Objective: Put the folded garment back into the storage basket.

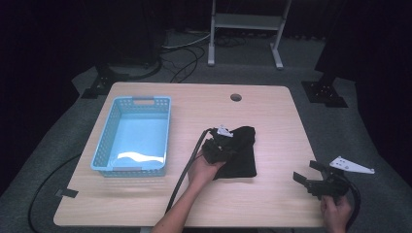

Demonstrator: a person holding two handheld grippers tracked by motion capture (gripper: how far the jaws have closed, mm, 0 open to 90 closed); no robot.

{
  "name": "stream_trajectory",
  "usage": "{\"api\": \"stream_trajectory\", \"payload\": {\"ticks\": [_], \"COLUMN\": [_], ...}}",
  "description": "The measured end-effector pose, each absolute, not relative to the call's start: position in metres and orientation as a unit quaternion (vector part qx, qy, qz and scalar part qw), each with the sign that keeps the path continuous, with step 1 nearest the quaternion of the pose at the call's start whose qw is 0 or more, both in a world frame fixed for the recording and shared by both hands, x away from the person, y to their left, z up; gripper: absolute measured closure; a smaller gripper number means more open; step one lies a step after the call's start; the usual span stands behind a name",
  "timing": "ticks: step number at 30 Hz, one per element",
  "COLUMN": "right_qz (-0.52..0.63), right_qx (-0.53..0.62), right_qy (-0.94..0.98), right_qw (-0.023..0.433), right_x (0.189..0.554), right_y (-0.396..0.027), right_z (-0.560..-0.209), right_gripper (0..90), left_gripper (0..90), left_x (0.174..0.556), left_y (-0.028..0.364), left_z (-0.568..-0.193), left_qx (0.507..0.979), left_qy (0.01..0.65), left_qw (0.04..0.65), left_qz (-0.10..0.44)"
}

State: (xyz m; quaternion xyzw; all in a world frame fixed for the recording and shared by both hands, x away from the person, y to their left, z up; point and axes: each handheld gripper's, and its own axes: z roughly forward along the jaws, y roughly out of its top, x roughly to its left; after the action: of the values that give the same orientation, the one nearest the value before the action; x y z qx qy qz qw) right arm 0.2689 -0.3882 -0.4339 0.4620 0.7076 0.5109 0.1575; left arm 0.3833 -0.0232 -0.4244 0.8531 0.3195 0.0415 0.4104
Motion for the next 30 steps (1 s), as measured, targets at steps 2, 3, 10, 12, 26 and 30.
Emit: {"api": "stream_trajectory", "payload": {"ticks": [2, 3, 10, 12, 26, 30], "right_qz": [0.511, 0.511, 0.51, 0.51, 0.509, 0.509], "right_qx": [0.462, 0.462, 0.463, 0.463, 0.465, 0.465], "right_qy": [0.708, 0.708, 0.707, 0.707, 0.706, 0.706], "right_qw": [0.157, 0.157, 0.158, 0.158, 0.16, 0.159], "right_x": [0.269, 0.269, 0.269, 0.269, 0.269, 0.269], "right_y": [-0.388, -0.388, -0.388, -0.388, -0.389, -0.389], "right_z": [-0.434, -0.434, -0.434, -0.434, -0.434, -0.434], "right_gripper": [1.5, 1.4, 1.4, 1.4, 1.4, 1.4], "left_gripper": [72.6, 72.7, 72.9, 72.9, 73.0, 73.0], "left_x": [0.382, 0.381, 0.377, 0.375, 0.365, 0.361], "left_y": [-0.02, -0.018, -0.005, 0.0, 0.025, 0.032], "left_z": [-0.423, -0.422, -0.413, -0.411, -0.39, -0.384], "left_qx": [0.843, 0.837, 0.804, 0.793, 0.73, 0.714], "left_qy": [0.326, 0.329, 0.338, 0.34, 0.343, 0.341], "left_qw": [0.427, 0.437, 0.488, 0.504, 0.585, 0.604], "left_qz": [0.03, 0.024, -0.016, -0.03, -0.082, -0.097]}}
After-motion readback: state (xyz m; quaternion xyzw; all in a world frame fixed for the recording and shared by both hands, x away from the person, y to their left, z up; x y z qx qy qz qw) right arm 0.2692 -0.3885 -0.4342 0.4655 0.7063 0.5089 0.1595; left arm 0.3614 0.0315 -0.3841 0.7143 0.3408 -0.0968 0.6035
